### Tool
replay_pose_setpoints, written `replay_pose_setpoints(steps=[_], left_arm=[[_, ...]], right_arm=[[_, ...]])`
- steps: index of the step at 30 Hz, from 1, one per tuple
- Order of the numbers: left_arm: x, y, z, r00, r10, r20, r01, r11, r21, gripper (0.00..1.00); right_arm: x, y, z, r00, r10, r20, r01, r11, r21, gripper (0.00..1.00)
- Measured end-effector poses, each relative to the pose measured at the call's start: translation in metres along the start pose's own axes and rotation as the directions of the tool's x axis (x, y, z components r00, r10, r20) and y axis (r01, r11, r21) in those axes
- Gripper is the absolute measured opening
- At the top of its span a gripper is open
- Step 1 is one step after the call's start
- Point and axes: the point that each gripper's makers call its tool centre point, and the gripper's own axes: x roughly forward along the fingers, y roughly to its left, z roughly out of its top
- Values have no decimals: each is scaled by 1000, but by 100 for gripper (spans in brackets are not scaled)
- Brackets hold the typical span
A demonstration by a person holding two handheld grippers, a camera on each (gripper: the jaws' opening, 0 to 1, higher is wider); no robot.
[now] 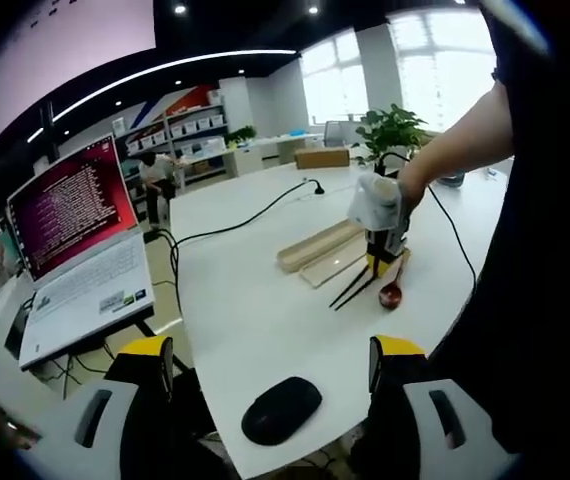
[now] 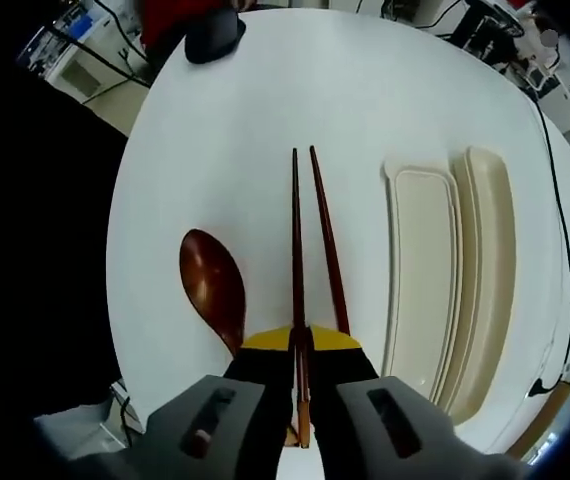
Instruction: Arrange the utensils inside the cutlery case until each visible utensil rests in its matching compartment.
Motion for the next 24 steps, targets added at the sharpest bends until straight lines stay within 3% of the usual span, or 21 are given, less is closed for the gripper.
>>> replay_pose_setpoints(steps=[9, 16, 24], left_arm=[[2, 5, 9, 1000, -1, 1, 1, 999, 32, 83], [11, 1, 18, 1000, -10, 23, 9, 998, 57, 82], [13, 3, 23, 999, 3, 34, -5, 998, 55, 82]], right_arm=[[1, -1, -1, 1000, -2, -5, 2, 1000, -3, 1], [0, -3, -2, 999, 5, 53, -9, 997, 82, 0], [0, 0, 0, 997, 1, 72, -7, 997, 82, 0]])
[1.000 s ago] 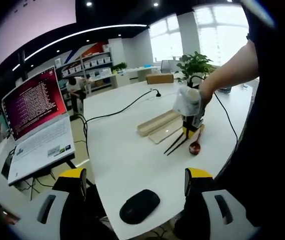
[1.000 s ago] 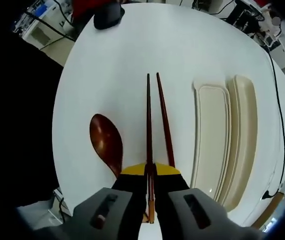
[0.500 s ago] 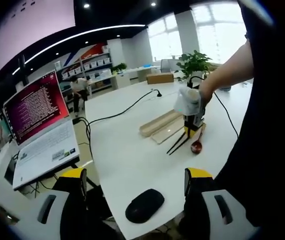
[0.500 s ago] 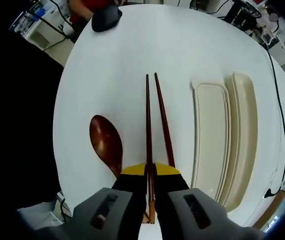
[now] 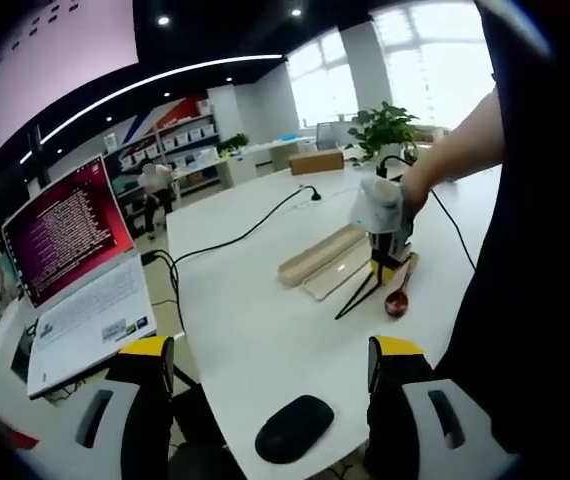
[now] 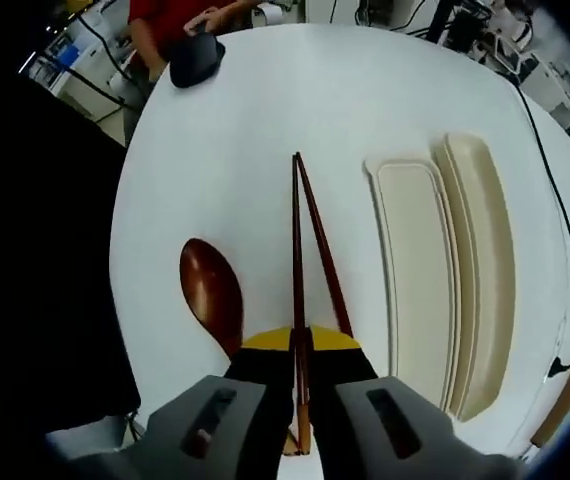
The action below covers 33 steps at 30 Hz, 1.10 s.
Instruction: Arrange the utensils inside the cutlery case until each visible utensil rests in its matching compartment.
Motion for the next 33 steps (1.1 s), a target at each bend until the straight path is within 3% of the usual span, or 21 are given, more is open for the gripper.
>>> replay_pose_setpoints(steps=[18, 33], left_arm=[[-6, -11, -5, 999, 19, -31, -20, 1000, -21, 82], [-21, -21, -14, 997, 46, -63, -48, 998, -41, 82]], right_arm=[[-1, 6, 6, 1000, 6, 17, -5, 998, -62, 0], [-6, 8, -2, 1000, 6, 3, -6, 995, -97, 0]])
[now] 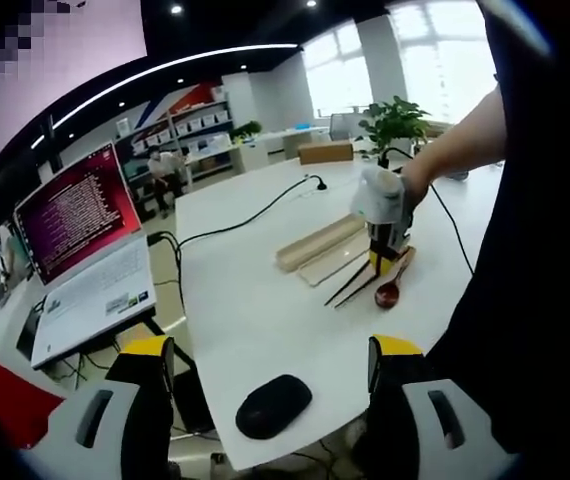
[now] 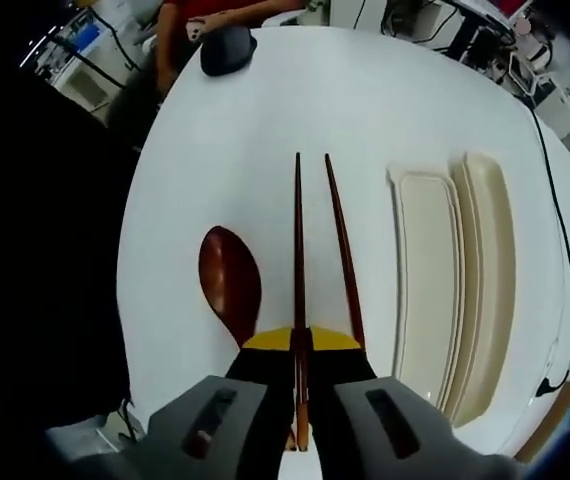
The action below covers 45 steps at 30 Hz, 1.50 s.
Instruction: Arrange the utensils inside the cutlery case until each visible utensil rests in its matching compartment.
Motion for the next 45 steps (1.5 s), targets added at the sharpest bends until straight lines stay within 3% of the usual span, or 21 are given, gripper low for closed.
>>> replay_pose_setpoints(steps=[13, 23, 32, 38, 42, 45], left_arm=[[1, -13, 0, 1000, -14, -10, 14, 1000, -6, 82], [3, -11, -5, 999, -25, -28, 25, 1000, -5, 82], [12, -12, -6, 997, -74, -30, 74, 997, -1, 82], [28, -16, -6, 986, -165, -21, 166, 985, 51, 81], [44, -13, 5, 981, -193, 6, 192, 979, 71, 81], [50, -15, 15, 975, -219, 31, 215, 972, 90, 81]], right_arm=[[0, -3, -1, 1000, -17, -10, 17, 1000, -25, 0], [6, -5, 0, 999, -37, -34, 35, 998, -57, 0], [7, -6, 1, 995, -16, -98, 9, 997, -77, 1], [6, -7, -1, 1000, 12, -29, -12, 1000, 22, 1], [5, -5, -1, 1000, -7, 21, 6, 999, 38, 1], [5, -6, 0, 999, -14, 50, 9, 996, 94, 0]])
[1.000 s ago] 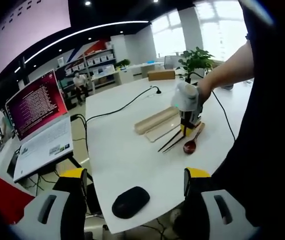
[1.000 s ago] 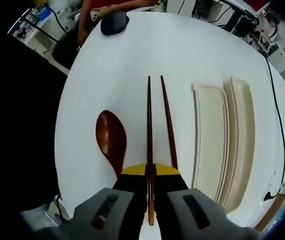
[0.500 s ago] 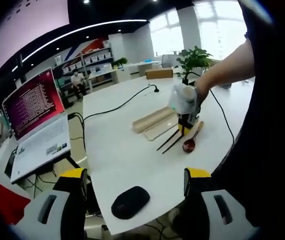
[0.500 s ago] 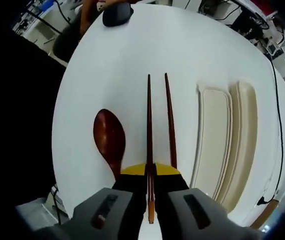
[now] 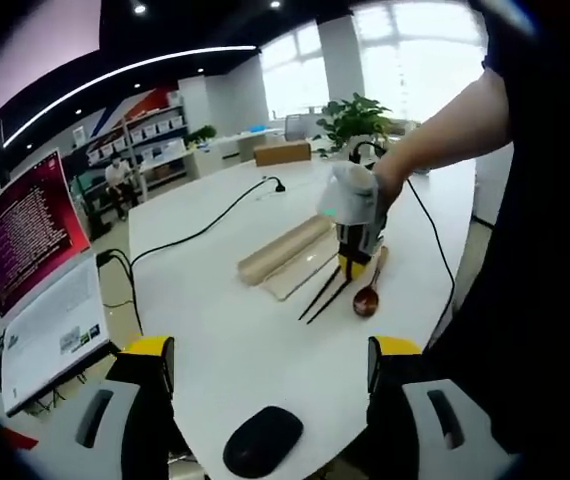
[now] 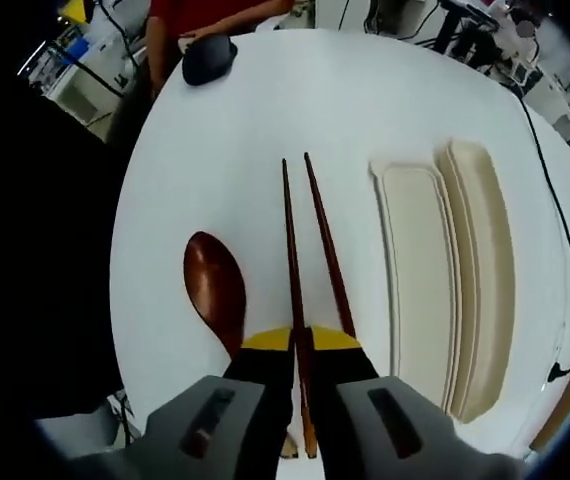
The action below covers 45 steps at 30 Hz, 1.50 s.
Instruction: Arrange the utensils inside the cutlery case until each visible utensil rests in its matching compartment.
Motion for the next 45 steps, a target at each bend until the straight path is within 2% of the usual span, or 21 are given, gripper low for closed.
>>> replay_pose_setpoints(steps=[3, 7, 9, 14, 20, 26, 29, 33, 38, 42, 44, 45], left_arm=[[4, 0, 1, 1000, -20, 14, 20, 1000, 2, 81], [6, 2, -5, 999, -46, 3, 46, 999, 18, 81], [5, 6, -5, 999, -53, 10, 53, 998, 16, 81], [3, 13, -6, 997, -78, 6, 78, 995, 54, 81], [3, 21, -4, 995, -101, 4, 100, 991, 88, 81], [10, 20, -1, 994, -105, -3, 105, 990, 89, 81], [14, 12, 13, 994, -108, 8, 107, 990, 88, 81], [12, 2, 29, 996, -93, 15, 91, 991, 95, 81], [0, 7, 30, 1000, -11, 7, 10, 997, 74, 81], [-9, 4, 30, 1000, 23, 6, -23, 998, 64, 81], [-13, 3, 25, 999, 49, -7, -48, 998, 45, 81], [-14, 2, 24, 998, 54, -11, -54, 998, 32, 81]], right_arm=[[0, 1, 1, 1000, 6, 8, -5, 1000, -17, 0], [0, 0, 2, 1000, 12, 6, -12, 1000, -6, 0], [1, 0, 2, 1000, 16, -9, -16, 1000, -19, 0], [2, -1, 2, 999, 32, -39, -31, 999, 31, 0], [2, -1, 2, 995, 8, -97, -3, 999, 53, 1], [2, 0, 1, 991, -17, -129, 20, 1000, 19, 1], [1, -1, 0, 993, -21, -117, 23, 1000, 19, 1], [1, -1, 0, 995, -23, -97, 25, 1000, 14, 1], [0, -1, 0, 997, -25, -68, 26, 999, 18, 1], [-1, -1, 0, 999, -20, -43, 21, 1000, 19, 0], [-1, 0, 1, 998, -46, -36, 45, 999, -18, 0], [-1, 0, 1, 997, -65, -37, 62, 996, -63, 0]])
